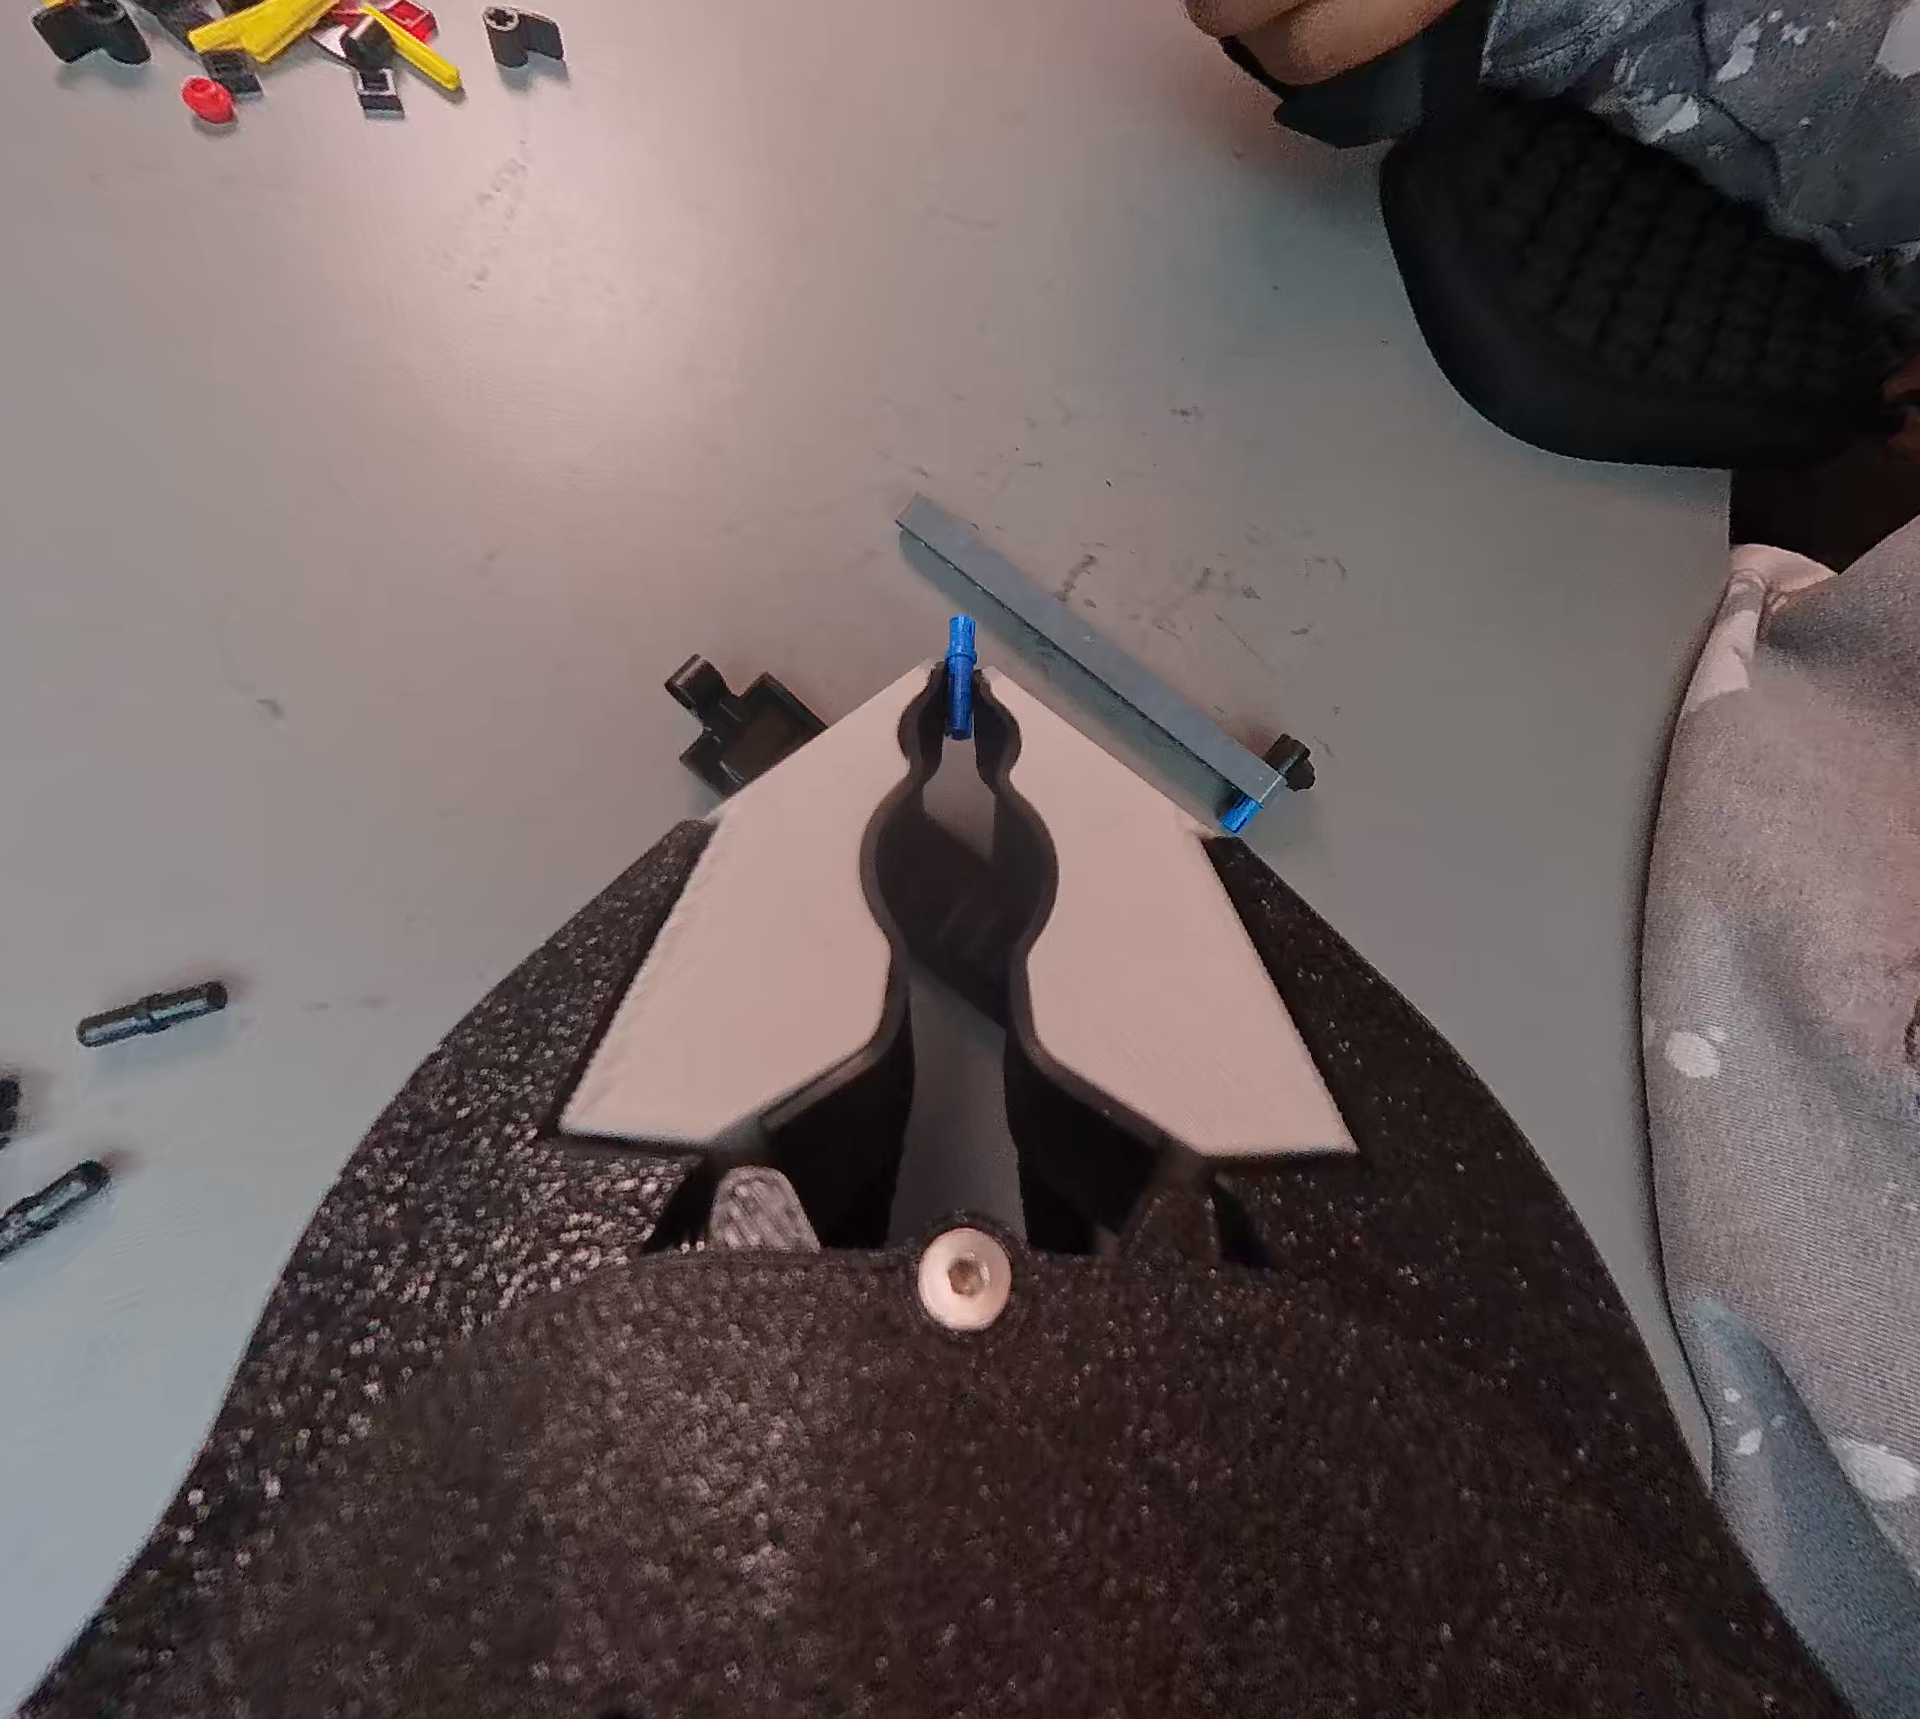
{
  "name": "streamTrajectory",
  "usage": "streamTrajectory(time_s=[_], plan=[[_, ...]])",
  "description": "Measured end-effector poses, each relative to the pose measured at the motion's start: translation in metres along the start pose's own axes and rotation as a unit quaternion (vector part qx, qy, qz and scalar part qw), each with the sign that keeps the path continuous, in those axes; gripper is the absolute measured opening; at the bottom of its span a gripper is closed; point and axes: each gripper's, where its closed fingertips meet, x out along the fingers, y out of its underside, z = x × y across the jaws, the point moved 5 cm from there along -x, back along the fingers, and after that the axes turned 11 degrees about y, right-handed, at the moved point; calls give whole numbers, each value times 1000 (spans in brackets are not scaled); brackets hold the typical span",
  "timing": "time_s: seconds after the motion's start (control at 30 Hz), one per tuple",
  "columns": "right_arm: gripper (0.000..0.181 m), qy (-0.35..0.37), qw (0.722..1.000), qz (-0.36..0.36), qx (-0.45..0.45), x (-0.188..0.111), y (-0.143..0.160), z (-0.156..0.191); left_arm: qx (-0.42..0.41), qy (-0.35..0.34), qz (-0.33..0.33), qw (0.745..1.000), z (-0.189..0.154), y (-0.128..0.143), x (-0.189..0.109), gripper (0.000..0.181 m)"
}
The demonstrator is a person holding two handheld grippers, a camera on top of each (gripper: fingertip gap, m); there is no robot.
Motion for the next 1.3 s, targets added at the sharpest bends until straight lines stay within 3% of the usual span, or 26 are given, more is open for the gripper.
streamTrajectory(time_s=[0.03,0.1,0.23,0.33,0.43,0.53,0.67,0.8,0.87,0.97,1.03,1.13,1.2,1.3], plan=[[7,48,999,8,-20,3,-2,-10,-1,-1,-1,1000,0,0,0,3],[7,183,977,41,-97,8,-7,-38,-1,-1,-6,1000,0,-1,-1,3],[7,440,849,135,-259,3,-24,-96,0,-4,-17,1000,0,-2,-3,3],[7,524,770,188,-311,3,-37,-124,5,-9,-25,1000,0,-3,-5,3],[7,554,733,211,-335,6,-43,-138,8,-11,-30,999,-1,-3,-6,3],[22,555,729,211,-340,7,-46,-135,11,-14,-33,999,-2,-3,-8,3],[30,525,764,117,-356,1,-64,-104,15,-19,-43,999,-2,-5,-11,3],[24,465,804,35,-369,-11,-73,-54,30,-51,-94,994,1,-19,-31,3],[22,420,828,48,-368,-12,-60,-36,43,-85,-134,986,4,-30,-52,3],[22,353,849,120,-373,-5,-23,-25,71,-167,-196,964,9,-46,-98,3],[22,309,842,185,-401,4,8,-22,85,-237,-239,938,11,-53,-137,3],[22,265,803,272,-459,17,48,-25,67,-370,-261,889,21,-48,-201,3],[21,245,783,319,-474,26,67,-29,11,-462,-235,855,38,-26,-239,3],[26,220,759,360,-496,38,82,-35,-97,-509,-187,835,61,17,-270,3]])
